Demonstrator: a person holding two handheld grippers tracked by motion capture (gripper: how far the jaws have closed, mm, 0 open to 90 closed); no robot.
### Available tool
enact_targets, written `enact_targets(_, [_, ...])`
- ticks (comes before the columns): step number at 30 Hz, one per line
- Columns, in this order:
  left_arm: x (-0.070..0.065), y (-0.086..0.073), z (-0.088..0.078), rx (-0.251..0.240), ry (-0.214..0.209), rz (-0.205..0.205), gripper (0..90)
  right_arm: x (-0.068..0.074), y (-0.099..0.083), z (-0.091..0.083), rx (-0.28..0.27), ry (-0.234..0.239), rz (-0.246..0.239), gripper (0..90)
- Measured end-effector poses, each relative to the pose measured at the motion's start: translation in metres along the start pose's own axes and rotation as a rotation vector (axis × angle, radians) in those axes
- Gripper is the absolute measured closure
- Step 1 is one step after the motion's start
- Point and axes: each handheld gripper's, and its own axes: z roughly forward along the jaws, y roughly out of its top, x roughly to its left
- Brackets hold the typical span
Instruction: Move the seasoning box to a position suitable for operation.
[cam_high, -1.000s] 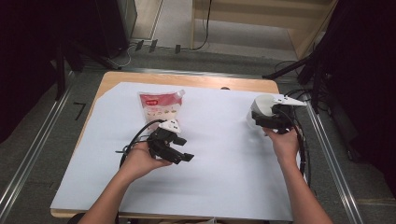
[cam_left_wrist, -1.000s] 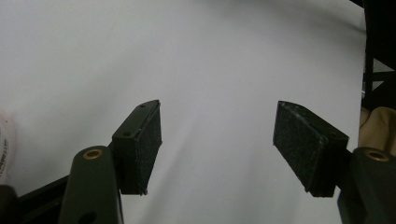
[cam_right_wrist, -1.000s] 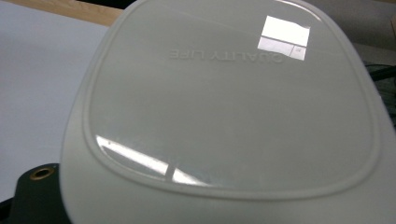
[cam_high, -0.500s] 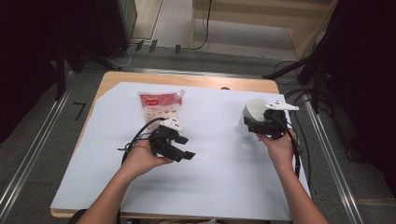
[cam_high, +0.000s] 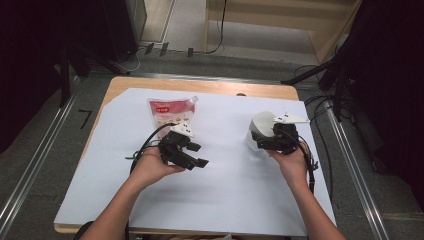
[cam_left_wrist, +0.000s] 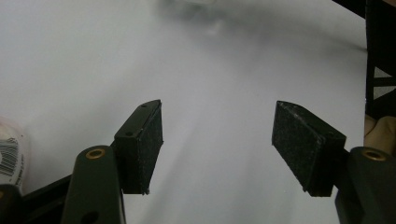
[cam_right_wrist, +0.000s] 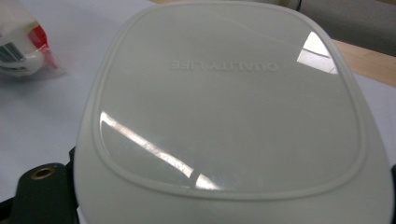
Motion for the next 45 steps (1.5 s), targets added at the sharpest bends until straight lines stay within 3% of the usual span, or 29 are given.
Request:
enact_targets(30, [0.011,-0.005,-0.007,-0.007,0.031,-0.032,35.0,0.079,-0.005,0.013,0.027,0.189,-0.152,15.4])
enact_targets(45, [0.013,-0.006,-0.007,-0.006,0.036,-0.036,34.8,0.113,-0.013,0.021,0.051,0.251,-0.214,15.5])
